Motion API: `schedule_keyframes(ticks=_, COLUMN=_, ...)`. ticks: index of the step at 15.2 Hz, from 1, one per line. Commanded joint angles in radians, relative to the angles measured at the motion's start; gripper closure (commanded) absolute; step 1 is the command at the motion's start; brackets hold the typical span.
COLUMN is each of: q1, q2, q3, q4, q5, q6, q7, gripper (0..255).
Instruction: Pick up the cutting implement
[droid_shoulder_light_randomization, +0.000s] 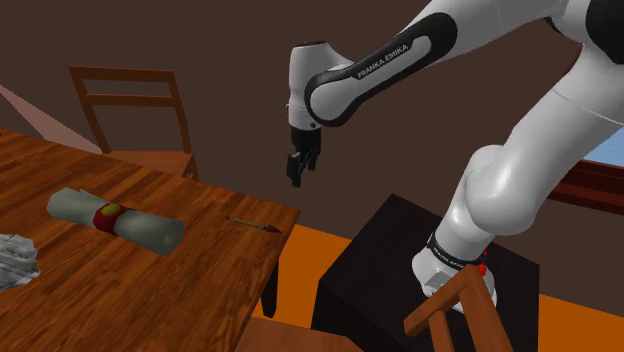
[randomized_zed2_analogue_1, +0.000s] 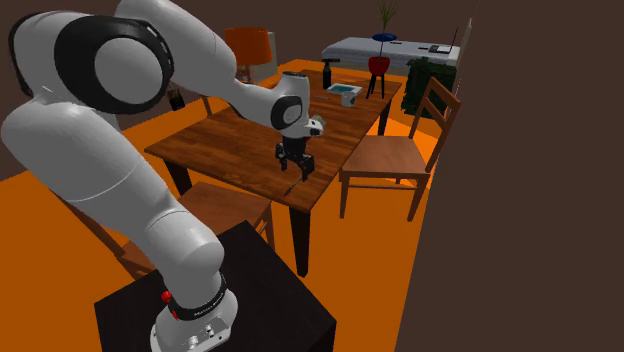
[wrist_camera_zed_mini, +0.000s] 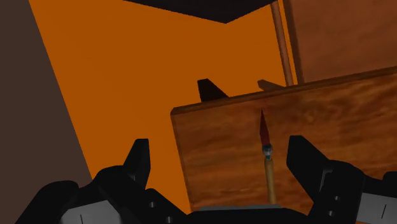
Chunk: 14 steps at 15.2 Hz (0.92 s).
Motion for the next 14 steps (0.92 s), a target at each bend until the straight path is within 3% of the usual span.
schedule_keyframes(ticks=1, q1=0.01, q2=0.077, q3=0.014, q4=0.019, q5=-0.005, q6=0.073, q7=0.0, gripper=0)
schedule_keyframes(ticks=8, q1=0.051, q2=0.33, q3=0.059, q4=0.134, q5=-0.059, q6=0.253, q7=0.035, gripper=0)
schedule_keyframes(ticks=14, q1=0.099, q2=0.521, q3=0.066, q4=0.26, q5=-0.133, q6=0.349, q7=0.078, gripper=0)
